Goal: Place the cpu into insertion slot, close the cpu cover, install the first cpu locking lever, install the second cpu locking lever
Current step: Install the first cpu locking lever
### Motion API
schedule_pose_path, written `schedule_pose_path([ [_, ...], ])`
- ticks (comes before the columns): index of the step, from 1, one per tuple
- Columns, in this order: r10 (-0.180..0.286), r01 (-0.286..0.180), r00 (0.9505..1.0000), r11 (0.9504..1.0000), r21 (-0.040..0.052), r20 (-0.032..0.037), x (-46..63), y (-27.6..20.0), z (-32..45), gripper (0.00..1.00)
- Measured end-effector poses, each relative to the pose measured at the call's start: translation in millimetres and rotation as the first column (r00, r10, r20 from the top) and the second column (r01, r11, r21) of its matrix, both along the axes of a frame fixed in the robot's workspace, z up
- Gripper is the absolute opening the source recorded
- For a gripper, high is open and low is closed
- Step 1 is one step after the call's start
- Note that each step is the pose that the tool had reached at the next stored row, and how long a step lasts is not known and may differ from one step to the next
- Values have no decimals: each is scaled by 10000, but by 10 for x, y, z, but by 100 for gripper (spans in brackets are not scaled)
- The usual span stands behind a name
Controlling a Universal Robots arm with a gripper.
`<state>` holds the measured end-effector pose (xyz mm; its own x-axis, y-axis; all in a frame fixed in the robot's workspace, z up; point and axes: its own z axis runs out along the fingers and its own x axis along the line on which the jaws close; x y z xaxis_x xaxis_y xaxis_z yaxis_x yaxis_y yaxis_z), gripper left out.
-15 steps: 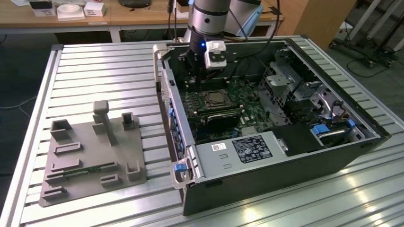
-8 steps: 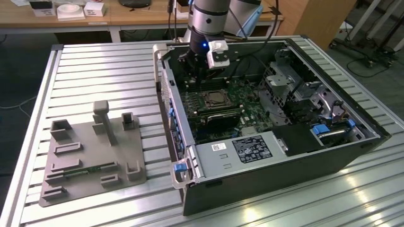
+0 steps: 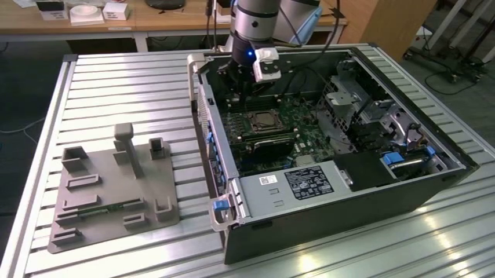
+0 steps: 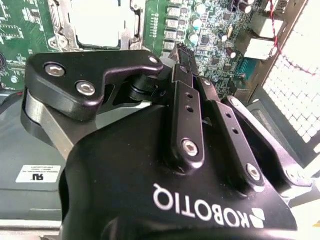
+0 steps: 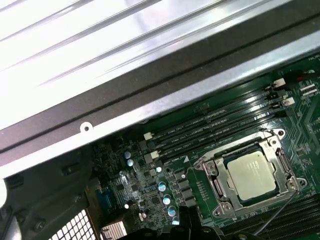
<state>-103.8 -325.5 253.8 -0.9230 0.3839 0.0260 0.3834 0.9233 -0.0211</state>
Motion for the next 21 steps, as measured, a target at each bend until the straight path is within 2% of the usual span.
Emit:
schedule_pose_path([
  [6,198,-198,9998,9998,-1,0,-10,62,-3,11],
  [13,691,-691,9976,9976,0,0,-24,94,-11,11],
  [21,845,-845,9964,9964,0,0,-69,156,-28,11],
])
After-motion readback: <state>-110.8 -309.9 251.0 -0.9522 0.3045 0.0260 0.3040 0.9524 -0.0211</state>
